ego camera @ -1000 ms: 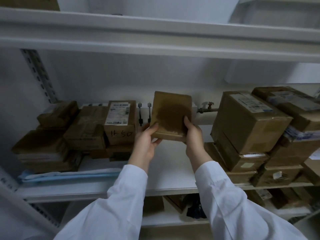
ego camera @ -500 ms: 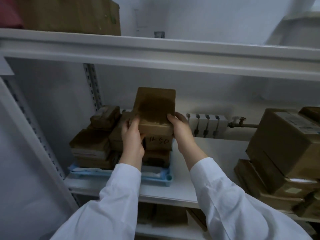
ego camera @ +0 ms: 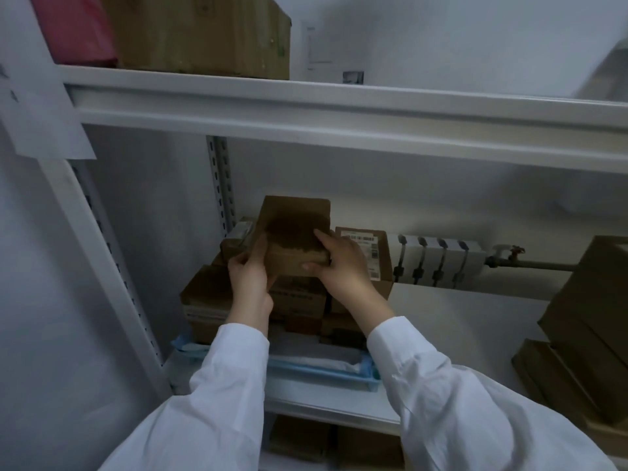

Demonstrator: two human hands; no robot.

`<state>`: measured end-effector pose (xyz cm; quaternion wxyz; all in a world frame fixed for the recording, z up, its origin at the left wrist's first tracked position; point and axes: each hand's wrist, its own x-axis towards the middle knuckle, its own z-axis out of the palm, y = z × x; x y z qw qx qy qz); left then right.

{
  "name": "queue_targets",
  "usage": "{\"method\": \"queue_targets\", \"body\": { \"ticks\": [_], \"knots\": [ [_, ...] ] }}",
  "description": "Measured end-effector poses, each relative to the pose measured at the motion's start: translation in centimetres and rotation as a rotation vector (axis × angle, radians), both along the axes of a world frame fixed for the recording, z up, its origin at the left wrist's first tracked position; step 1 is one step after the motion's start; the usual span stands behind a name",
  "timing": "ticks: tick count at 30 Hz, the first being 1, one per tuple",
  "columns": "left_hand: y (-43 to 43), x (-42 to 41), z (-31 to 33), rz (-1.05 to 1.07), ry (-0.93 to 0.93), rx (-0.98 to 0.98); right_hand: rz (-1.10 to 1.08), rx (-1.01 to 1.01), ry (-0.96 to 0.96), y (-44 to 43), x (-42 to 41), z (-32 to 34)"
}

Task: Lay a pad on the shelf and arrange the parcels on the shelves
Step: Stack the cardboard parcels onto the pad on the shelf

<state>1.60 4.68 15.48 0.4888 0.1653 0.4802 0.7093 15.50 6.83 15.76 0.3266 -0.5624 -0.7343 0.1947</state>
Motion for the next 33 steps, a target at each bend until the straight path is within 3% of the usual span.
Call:
{"method": "queue_targets", "body": {
  "ticks": [12, 20, 33],
  "knots": [
    [2.8, -0.8, -3.1, -0.11, 0.178, -0.207, -0.115, -0.033, -0.165, 1.1, -0.4, -2.6],
    [3.4, -1.4, -3.3, -0.168, 0.621, -0.376, -0.127, -0.026, -0.265, 1.2, -0.3, -3.2],
    [2.7, -0.6, -2.8, -0.12, 0.637, -0.251, -0.149, -0.057, -0.245, 0.9, -0.5, -3.1]
  ]
}}
